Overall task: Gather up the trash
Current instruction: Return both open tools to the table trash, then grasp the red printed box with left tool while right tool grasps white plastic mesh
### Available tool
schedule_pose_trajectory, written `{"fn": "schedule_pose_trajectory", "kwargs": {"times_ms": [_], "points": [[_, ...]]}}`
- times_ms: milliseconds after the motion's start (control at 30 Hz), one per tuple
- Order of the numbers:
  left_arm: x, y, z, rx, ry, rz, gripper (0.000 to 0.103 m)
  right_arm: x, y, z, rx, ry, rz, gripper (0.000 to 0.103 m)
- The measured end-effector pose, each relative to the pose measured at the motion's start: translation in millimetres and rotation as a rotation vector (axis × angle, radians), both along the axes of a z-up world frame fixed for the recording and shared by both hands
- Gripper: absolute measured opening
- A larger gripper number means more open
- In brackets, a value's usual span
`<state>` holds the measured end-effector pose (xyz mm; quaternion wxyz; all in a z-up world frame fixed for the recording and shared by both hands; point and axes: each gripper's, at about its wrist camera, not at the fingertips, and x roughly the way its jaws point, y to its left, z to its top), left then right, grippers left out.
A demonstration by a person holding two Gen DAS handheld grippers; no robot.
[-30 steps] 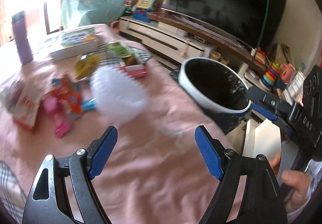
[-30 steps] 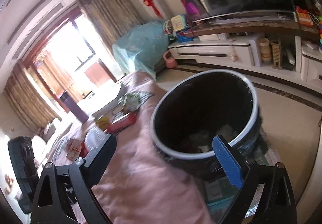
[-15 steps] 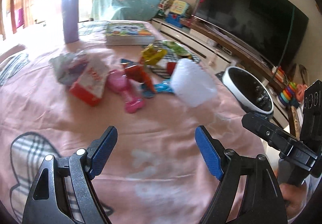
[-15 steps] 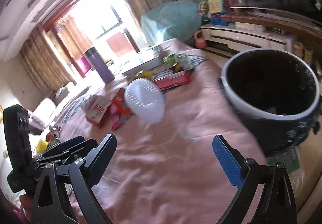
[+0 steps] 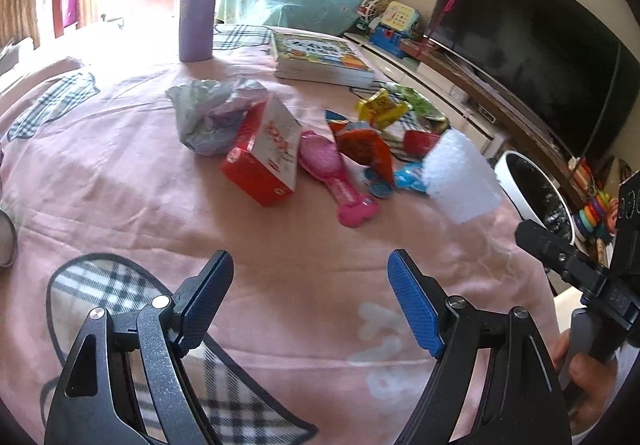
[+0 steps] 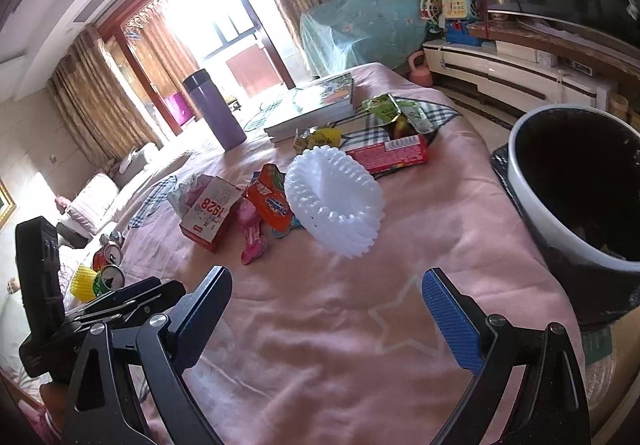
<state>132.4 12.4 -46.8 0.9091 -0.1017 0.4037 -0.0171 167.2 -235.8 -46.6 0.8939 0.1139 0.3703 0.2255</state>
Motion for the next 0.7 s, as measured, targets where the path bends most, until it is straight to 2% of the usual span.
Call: {"fn": "schedule_pose_trajectory", "kwargs": {"times_ms": [200, 400, 533, 567, 600, 633, 700], "points": [[28, 22, 0, -0.033, 0.008, 0.019, 0.082, 19, 5, 5, -0.02, -0.008, 0.004, 0.097], [63, 35, -7, -0.031, 0.031, 0.037, 0.082, 42, 14, 5, -0.027, 0.003, 0.034, 0.097], [77, 36, -9, -0.016, 0.015, 0.036, 0.079, 53, 22, 0, -0.046, 0.01, 0.059, 0.094], [79, 35, -10, -0.017, 0.011, 0.031, 0.065, 55, 25, -2, -0.057, 0.012, 0.062, 0.087], [80, 35, -10, -0.022, 0.009, 0.023, 0.054, 56, 26, -3, -0.067, 0.012, 0.061, 0.075], [82, 34, -11, -0.028, 0.016, 0.016, 0.034, 57, 27, -5, -0.076, 0.015, 0.062, 0.067], [81, 33, -12, -0.032, 0.013, 0.0, 0.035, 58, 27, -8, -0.079, 0.027, 0.059, 0.04]]}}
